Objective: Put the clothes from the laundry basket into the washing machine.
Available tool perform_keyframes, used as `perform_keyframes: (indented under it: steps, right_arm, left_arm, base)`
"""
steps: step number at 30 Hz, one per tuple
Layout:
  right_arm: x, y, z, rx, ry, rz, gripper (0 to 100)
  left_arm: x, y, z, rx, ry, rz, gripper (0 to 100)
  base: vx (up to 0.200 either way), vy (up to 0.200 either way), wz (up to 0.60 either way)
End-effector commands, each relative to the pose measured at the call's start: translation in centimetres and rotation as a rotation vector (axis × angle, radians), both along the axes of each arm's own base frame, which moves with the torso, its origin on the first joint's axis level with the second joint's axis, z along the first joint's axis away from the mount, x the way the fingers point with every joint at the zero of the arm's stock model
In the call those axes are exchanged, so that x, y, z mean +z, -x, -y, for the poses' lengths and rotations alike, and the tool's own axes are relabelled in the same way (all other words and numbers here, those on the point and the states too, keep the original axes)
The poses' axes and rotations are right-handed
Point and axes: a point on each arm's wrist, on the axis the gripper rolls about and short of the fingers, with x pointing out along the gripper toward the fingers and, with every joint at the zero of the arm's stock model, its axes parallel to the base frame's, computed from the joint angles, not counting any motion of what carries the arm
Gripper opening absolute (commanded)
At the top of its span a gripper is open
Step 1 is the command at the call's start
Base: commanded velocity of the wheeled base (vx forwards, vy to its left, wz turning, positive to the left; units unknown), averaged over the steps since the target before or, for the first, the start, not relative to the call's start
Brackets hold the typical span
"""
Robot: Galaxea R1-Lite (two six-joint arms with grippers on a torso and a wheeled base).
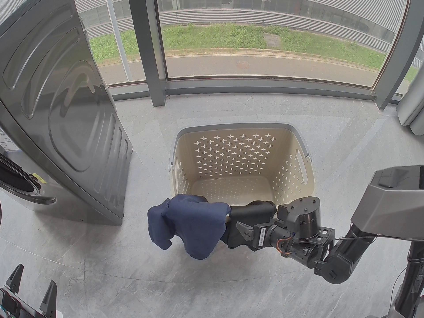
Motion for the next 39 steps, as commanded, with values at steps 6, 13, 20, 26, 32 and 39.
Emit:
perform_keyframes:
  steps: [6,13,20,26,32,39]
  right_arm:
    - [-2.2,-1.4,-1.3,0.006,0.007,0.000,100]
    - [-2.8,-2.3,-1.5,-0.004,0.008,0.003,100]
    - [-3.0,-3.0,-1.9,-0.006,-0.005,0.017,100]
    - [-3.7,-3.7,-2.4,-0.008,-0.017,0.031,100]
    - [-4.0,-3.9,-2.5,-0.010,-0.031,0.053,0]
    - [-3.7,-3.6,-2.6,-0.004,-0.037,0.056,0]
  left_arm:
    - [-0.5,0.0,0.0,0.000,-0.001,0.000,100]
    - [-0.5,0.0,0.0,0.000,0.001,0.000,100]
    - [-0.5,0.0,0.0,0.000,0.004,0.000,100]
    - [-0.5,0.0,0.0,0.000,0.004,0.000,100]
    - [-0.5,0.0,0.0,0.000,0.004,-0.001,100]
    - [-0.5,0.0,0.0,0.000,0.006,0.000,100]
  base:
    - [0.000,0.000,0.00]
    - [0.000,0.000,0.00]
    - [0.000,0.000,0.00]
    - [0.000,0.000,0.00]
    - [0.000,0.000,0.00]
    - [0.000,0.000,0.00]
